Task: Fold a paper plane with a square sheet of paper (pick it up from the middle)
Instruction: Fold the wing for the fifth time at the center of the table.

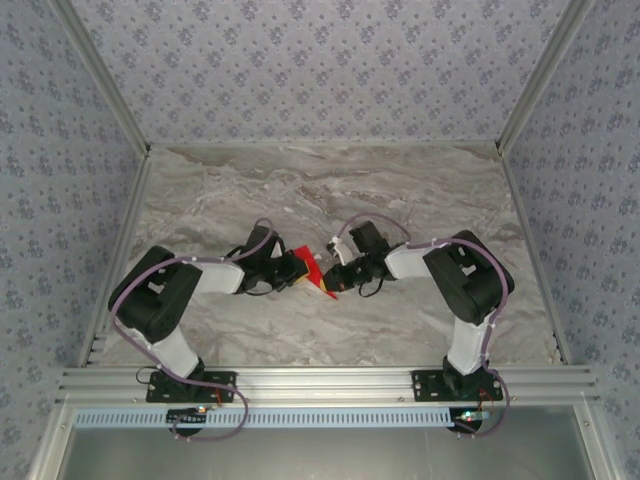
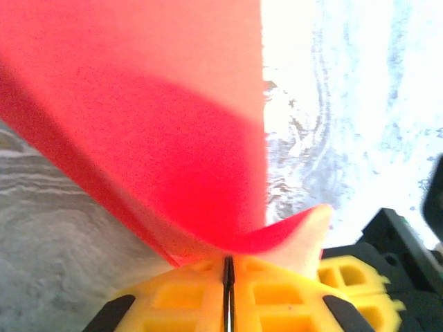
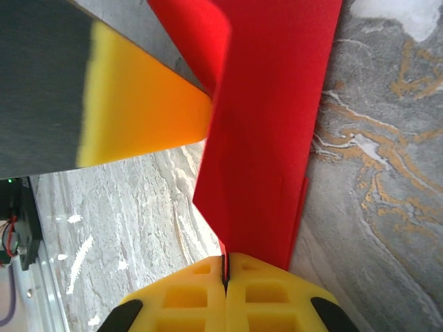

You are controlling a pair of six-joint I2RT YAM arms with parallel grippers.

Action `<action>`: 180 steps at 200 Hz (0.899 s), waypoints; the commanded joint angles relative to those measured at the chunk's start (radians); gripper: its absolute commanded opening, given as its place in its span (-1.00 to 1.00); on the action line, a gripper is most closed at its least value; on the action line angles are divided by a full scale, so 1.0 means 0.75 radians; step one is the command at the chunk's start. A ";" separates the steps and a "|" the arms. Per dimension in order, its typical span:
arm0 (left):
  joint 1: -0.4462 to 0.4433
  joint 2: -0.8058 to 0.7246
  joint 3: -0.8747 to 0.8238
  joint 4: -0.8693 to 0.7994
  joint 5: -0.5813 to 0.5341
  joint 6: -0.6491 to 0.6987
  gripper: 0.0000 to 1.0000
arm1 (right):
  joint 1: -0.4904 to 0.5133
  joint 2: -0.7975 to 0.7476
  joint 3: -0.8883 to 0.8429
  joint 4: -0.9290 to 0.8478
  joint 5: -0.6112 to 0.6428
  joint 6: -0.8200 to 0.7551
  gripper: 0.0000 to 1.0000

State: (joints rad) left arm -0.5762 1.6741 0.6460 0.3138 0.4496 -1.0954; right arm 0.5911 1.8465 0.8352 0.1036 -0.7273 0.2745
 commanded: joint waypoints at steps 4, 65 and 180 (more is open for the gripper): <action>-0.016 -0.069 -0.032 0.059 0.027 0.035 -0.75 | -0.012 0.057 -0.009 -0.044 -0.014 0.058 -1.00; -0.076 -0.036 -0.081 0.193 0.010 0.012 -0.76 | -0.036 0.078 -0.012 -0.030 -0.040 0.095 -1.00; -0.093 0.099 -0.064 0.292 0.014 -0.006 -0.79 | -0.043 0.095 -0.009 -0.040 -0.057 0.105 -1.00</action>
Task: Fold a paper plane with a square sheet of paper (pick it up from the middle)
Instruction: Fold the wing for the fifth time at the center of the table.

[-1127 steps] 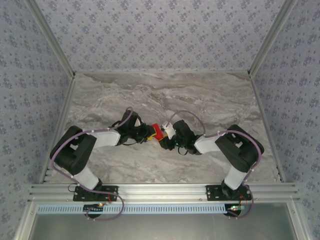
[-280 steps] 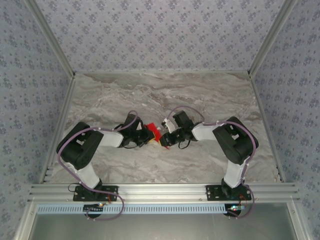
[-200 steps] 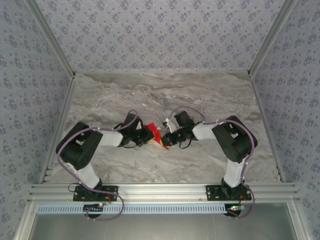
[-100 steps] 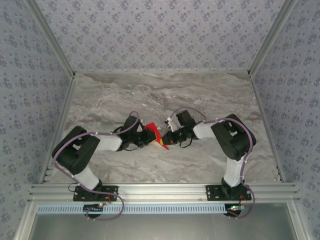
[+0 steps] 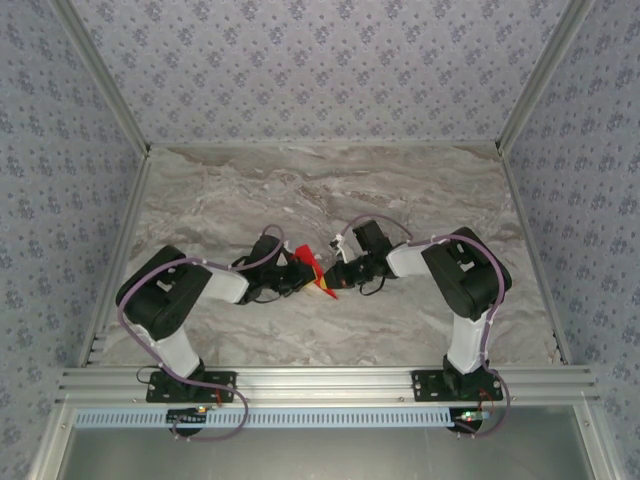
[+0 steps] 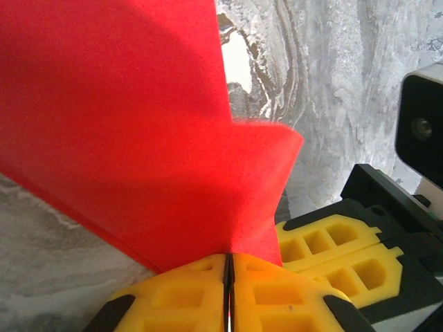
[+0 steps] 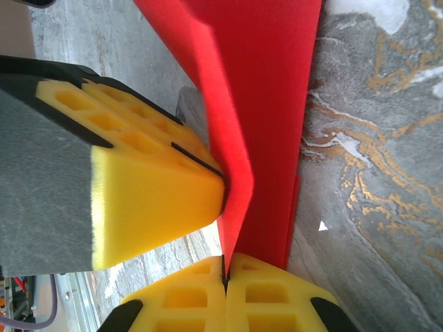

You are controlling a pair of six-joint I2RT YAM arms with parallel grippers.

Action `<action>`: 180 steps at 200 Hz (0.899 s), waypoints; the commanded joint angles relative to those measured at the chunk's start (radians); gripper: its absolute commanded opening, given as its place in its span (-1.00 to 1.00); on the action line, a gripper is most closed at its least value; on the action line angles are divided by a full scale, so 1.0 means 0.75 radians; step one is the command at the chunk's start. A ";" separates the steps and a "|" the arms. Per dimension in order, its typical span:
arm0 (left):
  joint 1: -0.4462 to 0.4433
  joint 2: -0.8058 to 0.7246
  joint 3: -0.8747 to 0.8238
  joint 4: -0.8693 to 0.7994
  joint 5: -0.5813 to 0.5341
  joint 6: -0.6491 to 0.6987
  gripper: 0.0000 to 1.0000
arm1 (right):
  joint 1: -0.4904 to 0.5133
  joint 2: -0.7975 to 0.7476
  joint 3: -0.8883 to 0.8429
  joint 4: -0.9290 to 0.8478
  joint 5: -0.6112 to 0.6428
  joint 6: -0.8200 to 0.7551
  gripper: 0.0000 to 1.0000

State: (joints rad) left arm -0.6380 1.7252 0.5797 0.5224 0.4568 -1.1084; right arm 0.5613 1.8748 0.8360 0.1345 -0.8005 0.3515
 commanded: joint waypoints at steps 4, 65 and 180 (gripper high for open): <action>-0.011 0.033 0.027 0.012 0.003 0.012 -0.79 | -0.003 0.057 -0.008 -0.087 0.041 0.000 -1.00; -0.011 0.044 0.046 -0.075 -0.026 0.030 -0.81 | -0.005 -0.025 0.003 -0.167 0.039 -0.001 -0.58; -0.011 0.056 0.060 -0.114 -0.035 0.034 -0.82 | -0.006 -0.019 -0.031 -0.256 0.068 0.006 -0.81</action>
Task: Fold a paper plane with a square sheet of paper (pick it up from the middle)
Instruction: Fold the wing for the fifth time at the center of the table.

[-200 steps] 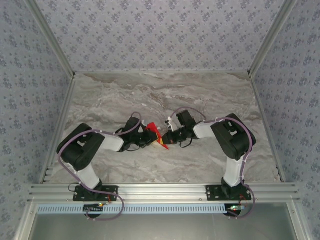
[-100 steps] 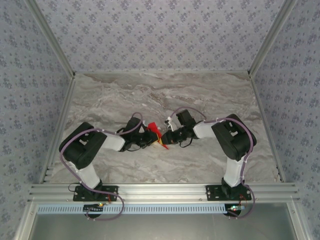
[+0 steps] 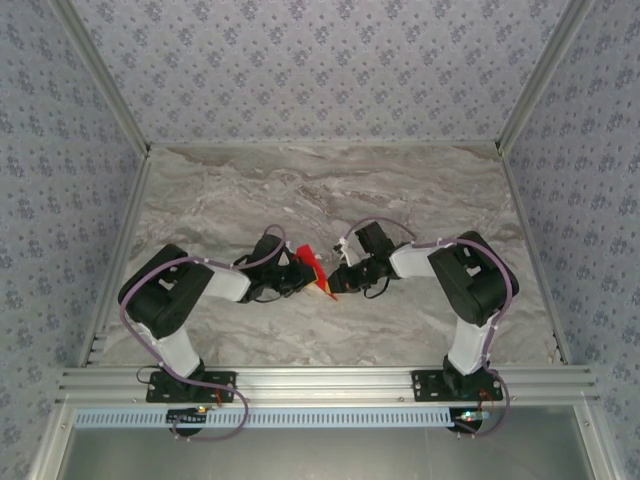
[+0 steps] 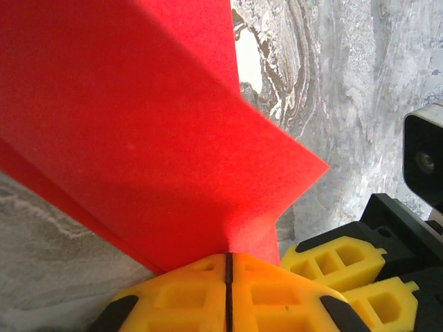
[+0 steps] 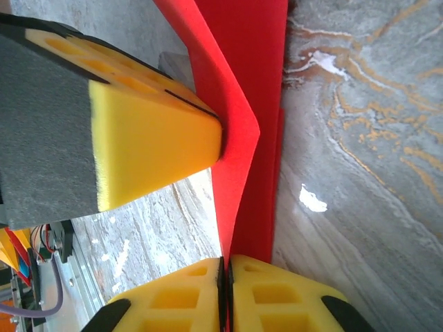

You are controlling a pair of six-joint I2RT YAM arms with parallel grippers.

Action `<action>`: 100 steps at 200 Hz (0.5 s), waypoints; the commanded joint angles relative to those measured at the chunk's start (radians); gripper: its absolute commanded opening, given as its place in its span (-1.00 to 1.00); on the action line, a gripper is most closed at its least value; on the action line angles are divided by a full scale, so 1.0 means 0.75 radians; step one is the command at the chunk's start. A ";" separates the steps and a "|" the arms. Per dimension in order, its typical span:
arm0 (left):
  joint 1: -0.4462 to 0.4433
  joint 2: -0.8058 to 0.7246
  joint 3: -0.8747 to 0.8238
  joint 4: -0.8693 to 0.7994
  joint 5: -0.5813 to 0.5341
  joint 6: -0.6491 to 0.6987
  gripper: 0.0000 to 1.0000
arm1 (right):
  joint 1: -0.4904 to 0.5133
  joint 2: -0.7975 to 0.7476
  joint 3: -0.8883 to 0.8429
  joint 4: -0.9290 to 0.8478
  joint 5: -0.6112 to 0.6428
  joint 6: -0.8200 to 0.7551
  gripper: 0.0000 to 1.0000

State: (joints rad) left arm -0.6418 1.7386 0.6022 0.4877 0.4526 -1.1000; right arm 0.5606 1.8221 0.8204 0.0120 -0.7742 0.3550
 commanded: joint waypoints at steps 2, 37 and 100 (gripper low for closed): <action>-0.005 0.040 0.031 -0.071 -0.031 0.023 -0.82 | -0.005 0.056 -0.008 -0.096 0.035 0.003 -0.81; -0.007 0.048 0.045 -0.115 -0.041 0.024 -0.82 | -0.001 0.093 0.015 -0.131 0.064 -0.001 -0.85; -0.006 0.050 0.070 -0.244 -0.083 0.025 -0.85 | -0.009 -0.041 0.003 -0.223 0.065 -0.033 -0.70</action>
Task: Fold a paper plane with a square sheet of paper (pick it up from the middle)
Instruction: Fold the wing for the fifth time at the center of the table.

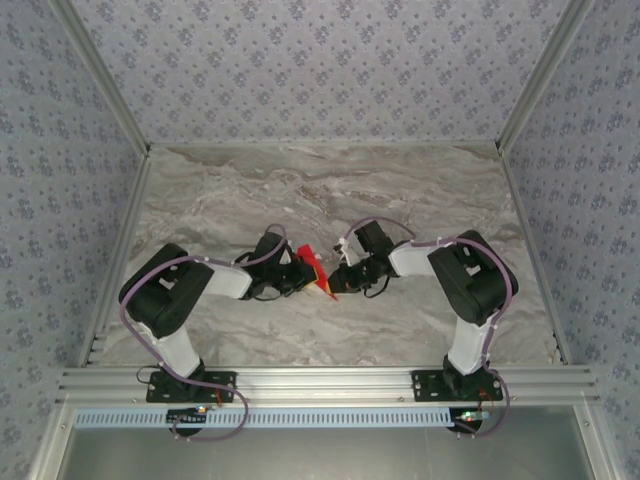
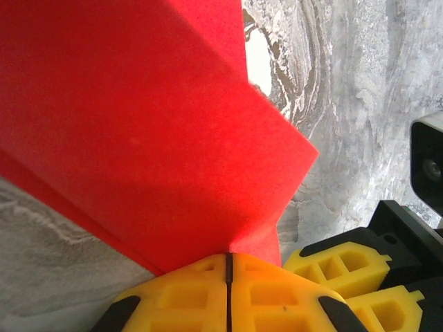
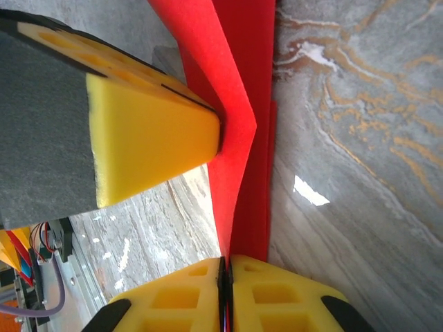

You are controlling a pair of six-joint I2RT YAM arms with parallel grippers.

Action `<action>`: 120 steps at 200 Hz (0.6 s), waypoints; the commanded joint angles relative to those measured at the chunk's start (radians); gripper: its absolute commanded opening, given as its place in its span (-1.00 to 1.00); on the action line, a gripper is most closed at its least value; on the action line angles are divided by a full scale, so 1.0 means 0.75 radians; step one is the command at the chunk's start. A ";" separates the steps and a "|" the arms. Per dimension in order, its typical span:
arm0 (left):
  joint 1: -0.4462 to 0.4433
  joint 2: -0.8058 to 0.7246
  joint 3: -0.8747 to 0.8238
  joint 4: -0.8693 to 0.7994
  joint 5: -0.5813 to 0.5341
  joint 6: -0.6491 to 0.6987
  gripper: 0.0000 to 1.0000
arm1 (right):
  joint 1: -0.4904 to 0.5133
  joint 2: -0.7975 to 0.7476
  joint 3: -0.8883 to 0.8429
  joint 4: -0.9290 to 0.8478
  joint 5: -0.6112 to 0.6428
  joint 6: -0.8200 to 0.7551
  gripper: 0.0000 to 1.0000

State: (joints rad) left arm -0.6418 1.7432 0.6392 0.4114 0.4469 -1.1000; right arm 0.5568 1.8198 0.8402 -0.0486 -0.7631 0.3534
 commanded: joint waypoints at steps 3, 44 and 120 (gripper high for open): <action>-0.005 0.043 0.021 -0.145 -0.076 0.025 -0.85 | -0.002 -0.038 -0.025 -0.145 0.048 -0.033 -0.70; -0.007 0.048 0.047 -0.209 -0.091 0.027 -0.85 | -0.002 0.005 -0.044 -0.163 0.069 -0.044 -0.75; -0.006 0.061 0.098 -0.341 -0.120 0.041 -0.86 | 0.046 -0.164 0.008 -0.261 0.255 -0.046 -0.63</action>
State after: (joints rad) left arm -0.6453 1.7493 0.7071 0.2783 0.4335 -1.0927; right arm 0.5835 1.7882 0.8619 -0.1528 -0.6746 0.3206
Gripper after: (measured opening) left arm 0.068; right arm 0.156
